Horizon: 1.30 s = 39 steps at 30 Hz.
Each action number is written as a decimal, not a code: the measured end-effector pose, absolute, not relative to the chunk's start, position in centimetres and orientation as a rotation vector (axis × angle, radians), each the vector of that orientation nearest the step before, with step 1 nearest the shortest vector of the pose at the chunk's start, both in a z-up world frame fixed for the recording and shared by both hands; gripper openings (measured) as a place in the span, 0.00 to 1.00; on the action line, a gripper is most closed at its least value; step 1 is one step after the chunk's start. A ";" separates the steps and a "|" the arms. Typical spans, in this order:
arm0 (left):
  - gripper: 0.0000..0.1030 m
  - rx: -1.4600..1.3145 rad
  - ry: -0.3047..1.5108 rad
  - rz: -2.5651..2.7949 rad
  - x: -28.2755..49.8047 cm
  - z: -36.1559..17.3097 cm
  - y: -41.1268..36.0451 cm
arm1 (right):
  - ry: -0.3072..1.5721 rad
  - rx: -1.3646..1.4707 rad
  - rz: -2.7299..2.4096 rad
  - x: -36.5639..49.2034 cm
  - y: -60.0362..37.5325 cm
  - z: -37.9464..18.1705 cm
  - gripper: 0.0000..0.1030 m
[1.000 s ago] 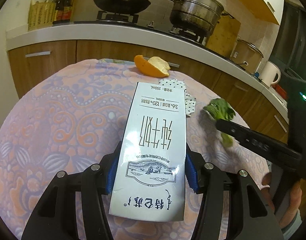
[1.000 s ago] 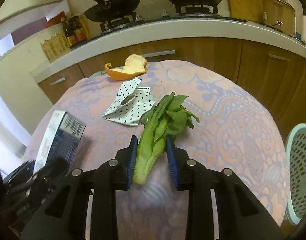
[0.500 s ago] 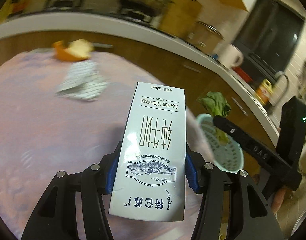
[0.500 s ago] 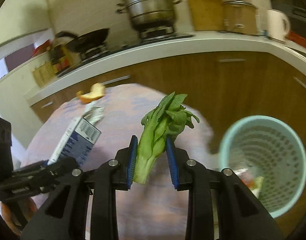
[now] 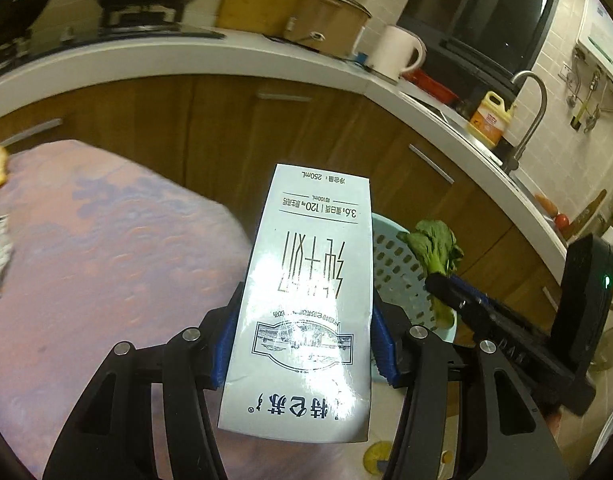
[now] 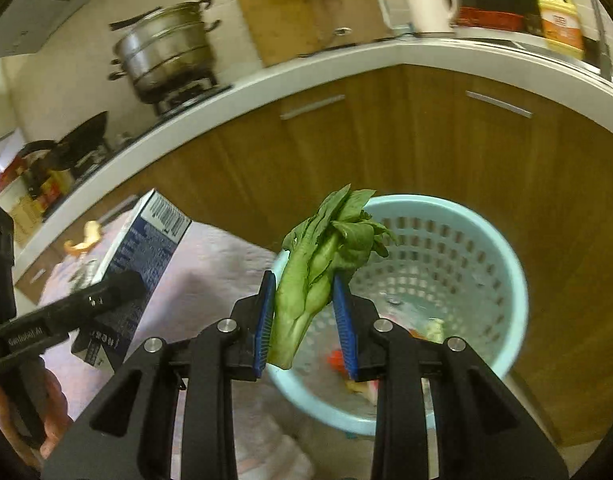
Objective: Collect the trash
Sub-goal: 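Carry the carton and vegetable over the blue basket, then open both tools to drop the carton and vegetable into the basket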
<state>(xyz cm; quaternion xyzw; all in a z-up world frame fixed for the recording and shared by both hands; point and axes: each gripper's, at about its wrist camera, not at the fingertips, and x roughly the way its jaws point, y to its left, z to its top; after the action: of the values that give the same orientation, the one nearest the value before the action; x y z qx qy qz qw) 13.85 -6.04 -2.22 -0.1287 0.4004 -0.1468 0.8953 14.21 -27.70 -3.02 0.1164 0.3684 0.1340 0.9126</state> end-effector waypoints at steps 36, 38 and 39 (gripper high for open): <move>0.70 -0.255 0.810 -0.379 14.7 -1.7 -7.4 | 0.856 0.336 0.174 15.7 -30.7 -5.4 0.40; 0.71 -0.249 0.785 -0.367 13.5 -0.4 -5.6 | 0.840 0.325 0.222 15.4 -29.0 -4.4 0.40; 0.71 -0.246 0.776 -0.361 13.0 0.0 -4.9 | 0.832 0.319 0.242 15.2 -28.3 -3.9 0.40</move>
<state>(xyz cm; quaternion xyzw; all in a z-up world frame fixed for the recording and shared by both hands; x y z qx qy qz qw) 13.01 -4.92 0.03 -0.1189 0.3751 -0.1746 0.9026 15.20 -28.26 -3.90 0.1540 0.4013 0.1165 0.8953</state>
